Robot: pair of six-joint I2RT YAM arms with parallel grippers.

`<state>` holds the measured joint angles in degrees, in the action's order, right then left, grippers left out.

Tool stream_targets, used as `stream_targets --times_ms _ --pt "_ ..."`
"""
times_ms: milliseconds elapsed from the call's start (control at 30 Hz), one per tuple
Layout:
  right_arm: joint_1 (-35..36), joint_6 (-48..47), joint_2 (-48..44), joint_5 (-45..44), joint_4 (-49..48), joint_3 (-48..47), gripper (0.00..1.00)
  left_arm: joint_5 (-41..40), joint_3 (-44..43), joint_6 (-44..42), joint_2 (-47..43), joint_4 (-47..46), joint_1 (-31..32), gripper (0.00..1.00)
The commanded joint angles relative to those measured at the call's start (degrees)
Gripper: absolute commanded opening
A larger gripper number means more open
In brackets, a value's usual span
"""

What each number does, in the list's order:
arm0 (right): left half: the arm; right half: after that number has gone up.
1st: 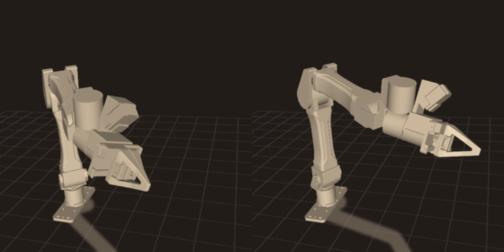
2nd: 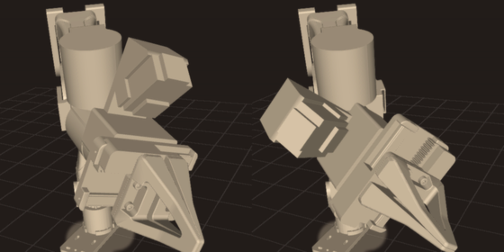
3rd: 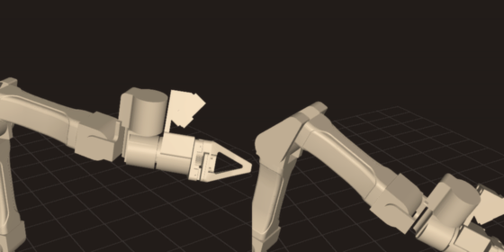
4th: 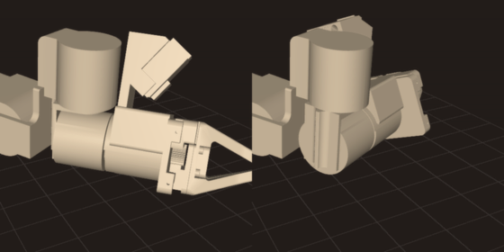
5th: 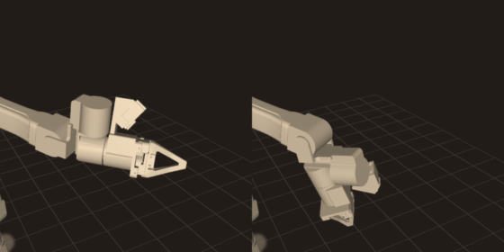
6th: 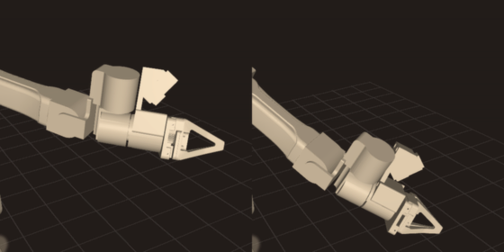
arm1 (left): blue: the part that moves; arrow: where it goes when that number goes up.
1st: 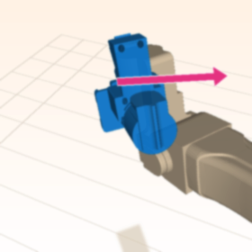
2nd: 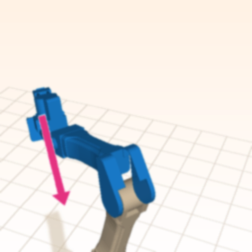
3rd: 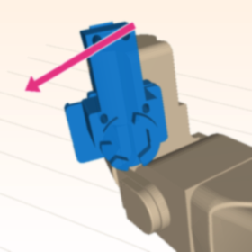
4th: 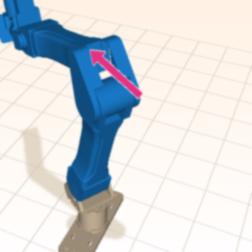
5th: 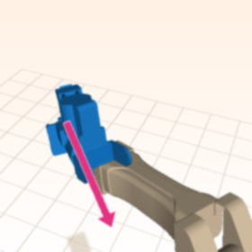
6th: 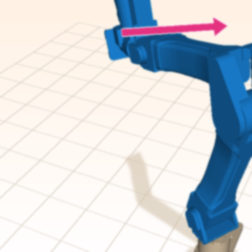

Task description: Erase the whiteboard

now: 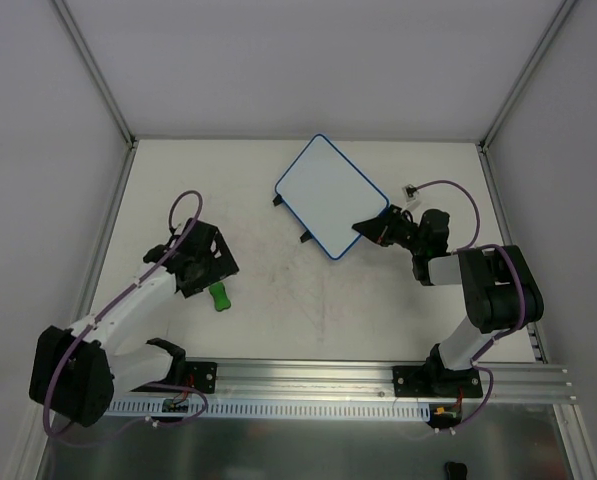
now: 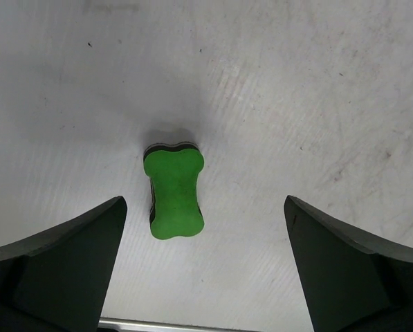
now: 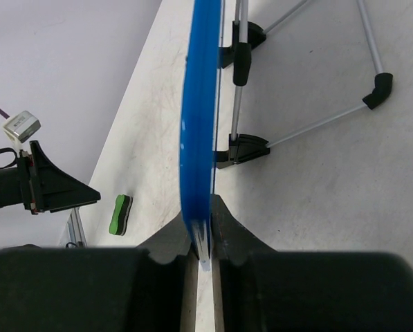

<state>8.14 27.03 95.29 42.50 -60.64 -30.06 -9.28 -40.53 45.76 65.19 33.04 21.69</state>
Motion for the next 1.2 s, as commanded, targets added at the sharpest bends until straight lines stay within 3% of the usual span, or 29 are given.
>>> stream_targets --times_ms 0,167,267,400,467,1167 --pt "-0.6 1.5 -3.1 2.9 -12.3 -0.2 0.12 -2.4 2.6 -3.7 -8.1 0.0 0.0 0.99" --pt "-1.3 4.4 -1.2 3.1 -16.8 0.4 0.2 -4.3 6.4 -4.4 -22.6 -1.1 0.0 0.99" --pt "-1.3 4.8 -0.9 3.2 -17.2 0.4 0.13 -4.8 7.0 -5.3 -26.9 -1.0 -0.1 0.99" --pt "-1.4 4.4 -0.4 2.2 -17.5 0.9 0.1 -4.3 7.4 -5.4 -28.0 -1.0 0.0 0.99" --pt "-1.4 4.3 -0.2 1.7 -17.4 0.8 0.0 -4.2 7.4 -5.0 -27.7 -1.0 0.0 0.99" --pt "2.4 -2.2 3.1 -4.4 -17.9 -3.9 0.0 -4.9 5.9 -6.6 -28.6 -1.5 0.0 0.99"
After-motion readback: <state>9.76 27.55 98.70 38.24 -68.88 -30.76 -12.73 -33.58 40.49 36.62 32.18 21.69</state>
